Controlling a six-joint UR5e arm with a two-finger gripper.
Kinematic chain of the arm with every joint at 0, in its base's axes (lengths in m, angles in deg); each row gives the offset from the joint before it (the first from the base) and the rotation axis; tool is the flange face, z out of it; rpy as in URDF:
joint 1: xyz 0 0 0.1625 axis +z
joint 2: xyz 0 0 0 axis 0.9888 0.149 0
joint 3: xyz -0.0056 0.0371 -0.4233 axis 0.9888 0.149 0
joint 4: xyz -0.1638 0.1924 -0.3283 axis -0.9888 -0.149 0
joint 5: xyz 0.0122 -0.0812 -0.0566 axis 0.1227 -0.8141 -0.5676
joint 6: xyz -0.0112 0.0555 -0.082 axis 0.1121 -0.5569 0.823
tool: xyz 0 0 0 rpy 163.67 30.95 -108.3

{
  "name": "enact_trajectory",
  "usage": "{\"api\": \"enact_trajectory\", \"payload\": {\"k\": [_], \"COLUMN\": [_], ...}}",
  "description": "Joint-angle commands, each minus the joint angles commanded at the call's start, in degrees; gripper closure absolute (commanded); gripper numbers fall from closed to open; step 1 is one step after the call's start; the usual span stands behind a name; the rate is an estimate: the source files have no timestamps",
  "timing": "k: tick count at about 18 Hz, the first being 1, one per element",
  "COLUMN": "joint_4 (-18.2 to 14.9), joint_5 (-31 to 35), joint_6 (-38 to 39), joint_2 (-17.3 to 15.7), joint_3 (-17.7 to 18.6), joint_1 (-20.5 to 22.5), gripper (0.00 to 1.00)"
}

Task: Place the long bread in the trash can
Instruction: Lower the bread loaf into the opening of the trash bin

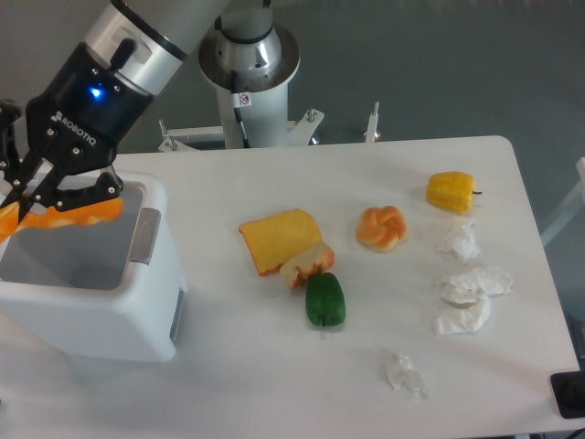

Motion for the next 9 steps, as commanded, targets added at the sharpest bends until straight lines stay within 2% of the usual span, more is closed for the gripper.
{"api": "enact_trajectory", "payload": {"k": [3,9], "joint_4": [0.0,0.0], "joint_5": [0.1,0.2], "joint_6": [-0.1,-0.1], "joint_2": [-0.4,-0.5], "joint_3": [1.7,2.7], "joint_1": [-0.2,-0.3], "gripper": [1.0,1.0]}}
